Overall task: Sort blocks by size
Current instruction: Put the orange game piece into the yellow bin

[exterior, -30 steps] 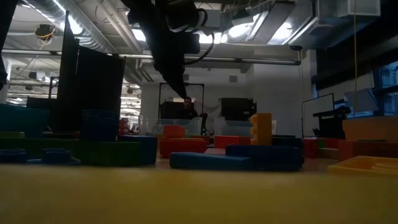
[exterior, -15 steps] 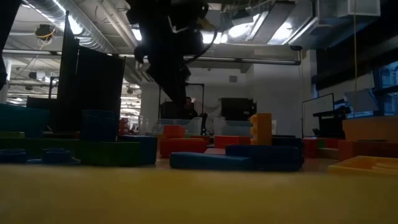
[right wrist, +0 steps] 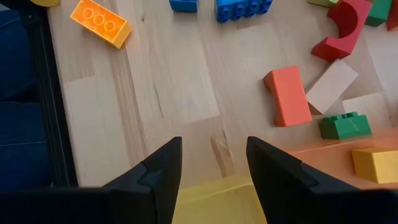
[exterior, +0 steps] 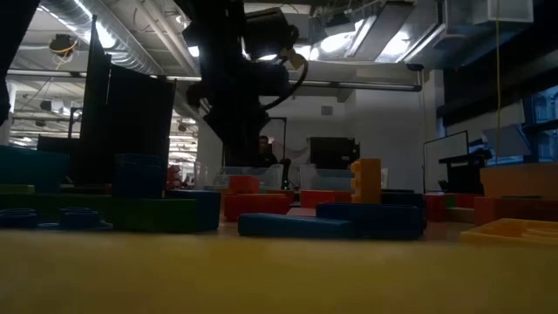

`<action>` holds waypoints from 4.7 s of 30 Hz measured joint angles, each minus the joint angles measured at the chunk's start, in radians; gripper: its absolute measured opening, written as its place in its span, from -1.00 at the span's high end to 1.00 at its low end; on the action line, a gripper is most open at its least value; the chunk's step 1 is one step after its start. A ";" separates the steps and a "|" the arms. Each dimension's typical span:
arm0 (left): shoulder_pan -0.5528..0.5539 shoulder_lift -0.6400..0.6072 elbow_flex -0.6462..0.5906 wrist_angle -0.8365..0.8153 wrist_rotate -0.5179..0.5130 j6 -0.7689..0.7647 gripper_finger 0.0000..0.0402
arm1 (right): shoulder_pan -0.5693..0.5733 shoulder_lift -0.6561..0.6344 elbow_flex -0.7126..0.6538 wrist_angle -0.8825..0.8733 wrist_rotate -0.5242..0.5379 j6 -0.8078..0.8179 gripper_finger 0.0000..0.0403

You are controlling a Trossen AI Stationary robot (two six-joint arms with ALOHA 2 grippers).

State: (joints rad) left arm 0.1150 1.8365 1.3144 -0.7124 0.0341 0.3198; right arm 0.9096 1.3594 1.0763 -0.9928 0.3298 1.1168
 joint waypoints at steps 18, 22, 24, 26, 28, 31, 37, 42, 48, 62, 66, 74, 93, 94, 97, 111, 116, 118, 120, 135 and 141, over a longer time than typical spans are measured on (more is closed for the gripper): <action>0.007 0.070 0.000 0.017 0.000 0.035 0.11 | 0.000 0.000 0.000 -0.003 0.029 -0.001 0.10; 0.007 0.070 0.000 0.023 0.000 0.034 0.35 | 0.000 0.000 0.000 -0.002 0.043 -0.024 0.10; 0.007 0.069 0.000 0.025 0.000 0.027 0.42 | 0.000 0.000 0.000 -0.003 0.065 -0.028 0.10; 0.007 0.069 0.000 0.032 0.000 0.008 0.42 | 0.000 0.000 0.000 -0.003 0.090 -0.028 0.10; 0.007 0.069 0.000 0.054 0.000 -0.008 0.42 | 0.000 0.000 0.000 -0.003 0.115 -0.031 0.10; 0.007 0.065 0.000 0.097 0.000 -0.014 0.42 | 0.000 0.000 0.000 -0.003 0.160 -0.051 0.10; 0.007 0.062 0.051 0.161 0.000 -0.029 0.38 | -0.012 0.000 0.000 -0.001 0.328 0.052 0.10; 0.007 0.062 0.106 0.299 0.000 -0.033 0.37 | -0.076 0.000 0.000 -0.003 0.426 0.172 0.10; -0.003 0.062 0.123 0.530 -0.032 -0.061 0.36 | -0.194 -0.008 0.000 -0.029 0.463 0.194 0.10; -0.011 0.062 0.124 0.735 -0.215 -0.056 0.35 | -0.271 -0.410 -0.061 -0.301 0.489 0.236 0.10; -0.018 0.062 0.124 0.812 -0.268 -0.053 0.35 | -0.284 -0.517 -0.210 -0.128 0.599 0.296 0.10; -0.037 0.062 0.124 0.837 -0.272 -0.073 0.35 | -0.394 -0.569 -0.390 0.329 0.647 0.109 0.10; -0.151 0.064 0.121 0.811 -0.285 -0.022 0.35 | -0.642 -0.354 -0.412 0.856 0.217 -0.053 0.10; -0.153 0.064 0.121 0.803 -0.285 -0.022 0.35 | -0.642 -0.347 -0.412 0.861 0.216 -0.053 0.10; -0.158 0.064 0.121 0.803 -0.286 -0.020 0.35 | -0.642 -0.332 -0.412 0.881 0.215 -0.073 0.10; -0.165 0.064 0.121 0.784 -0.290 0.029 0.24 | -0.643 -0.307 -0.412 0.890 0.219 -0.094 0.42; -0.168 0.064 0.123 0.763 -0.280 0.020 0.12 | -0.642 -0.306 -0.412 0.878 0.198 -0.120 0.49; -0.169 0.063 0.124 0.746 -0.280 0.019 0.06 | -0.642 -0.306 -0.412 0.871 0.190 -0.124 0.49; -0.171 0.063 0.124 0.729 -0.281 0.010 0.01 | -0.642 -0.306 -0.412 0.855 0.180 -0.124 0.49; -0.147 0.062 0.124 0.397 -0.285 -0.049 -0.05 | -0.641 -0.351 -0.412 0.646 -0.364 0.040 0.48; -0.130 0.062 0.124 0.287 -0.286 -0.134 -0.05 | -0.582 -0.351 -0.412 0.489 -0.641 0.041 0.48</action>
State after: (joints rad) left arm -0.0145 1.8984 1.4380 -0.4257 -0.2515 0.1863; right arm 0.3281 1.0088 0.6647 -0.5036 -0.3110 1.1576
